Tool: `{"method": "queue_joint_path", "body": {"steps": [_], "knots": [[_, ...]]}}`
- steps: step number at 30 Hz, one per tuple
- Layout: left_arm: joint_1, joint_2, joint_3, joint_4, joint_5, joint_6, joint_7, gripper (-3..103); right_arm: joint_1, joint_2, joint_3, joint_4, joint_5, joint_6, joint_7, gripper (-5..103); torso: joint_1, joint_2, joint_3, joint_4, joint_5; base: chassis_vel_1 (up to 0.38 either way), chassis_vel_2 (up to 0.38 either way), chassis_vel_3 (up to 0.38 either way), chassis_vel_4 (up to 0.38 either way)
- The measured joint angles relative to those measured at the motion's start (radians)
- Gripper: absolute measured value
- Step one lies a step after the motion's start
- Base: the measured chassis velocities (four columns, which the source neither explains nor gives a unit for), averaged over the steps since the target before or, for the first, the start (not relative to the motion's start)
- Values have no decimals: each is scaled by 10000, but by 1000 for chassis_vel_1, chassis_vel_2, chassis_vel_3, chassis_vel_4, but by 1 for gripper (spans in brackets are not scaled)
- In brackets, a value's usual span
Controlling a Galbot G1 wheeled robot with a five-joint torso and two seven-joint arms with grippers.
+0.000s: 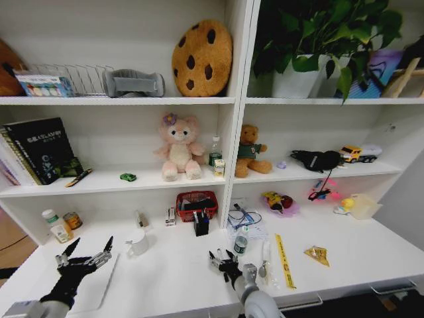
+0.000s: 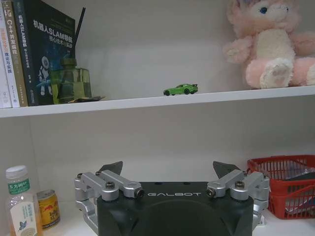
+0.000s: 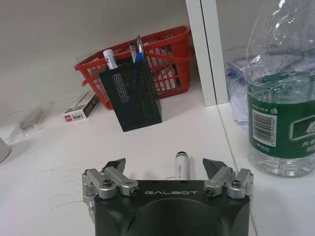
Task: Organize the objects on the table.
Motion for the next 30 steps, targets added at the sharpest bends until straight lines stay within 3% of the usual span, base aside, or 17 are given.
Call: {"method": "queue_joint_path", "body": {"steps": [5,11,15,17,18,20,25,30], "knots": [[0,0,0,0,0,0,0,100,215,361,-76,-355,-199,75,-2,84,0,1,-1,1,1,0,0,0,0],[0,0,0,0,0,0,0,100,249,205,-26,-337,-296,-136,302,82,0,1,-1,3,2,0,0,0,0],[0,0,0,0,0,0,0,100,129,-151,63,-157,-329,-500,604,69,0,1,-3,3,2,0,0,0,0],[0,0,0,0,0,0,0,100,70,-668,35,-45,-436,-717,817,58,-1,3,-4,2,1,0,0,0,0],[0,0,0,0,0,0,0,100,70,-668,35,-45,-436,-717,817,58,-1,3,-4,2,1,0,0,0,0],[0,0,0,0,0,0,0,100,96,-1039,-58,-29,-482,-800,846,47,-1,3,-4,5,2,0,0,0,0],[0,0,0,0,0,0,0,100,299,-1228,-298,-171,-590,-806,844,38,-2,5,-4,-8,-4,0,0,0,0],[0,0,0,0,0,0,0,100,334,-1296,-417,-221,-618,-804,796,18,0,0,-1,-10,-7,-11,-1,-2,1]]}}
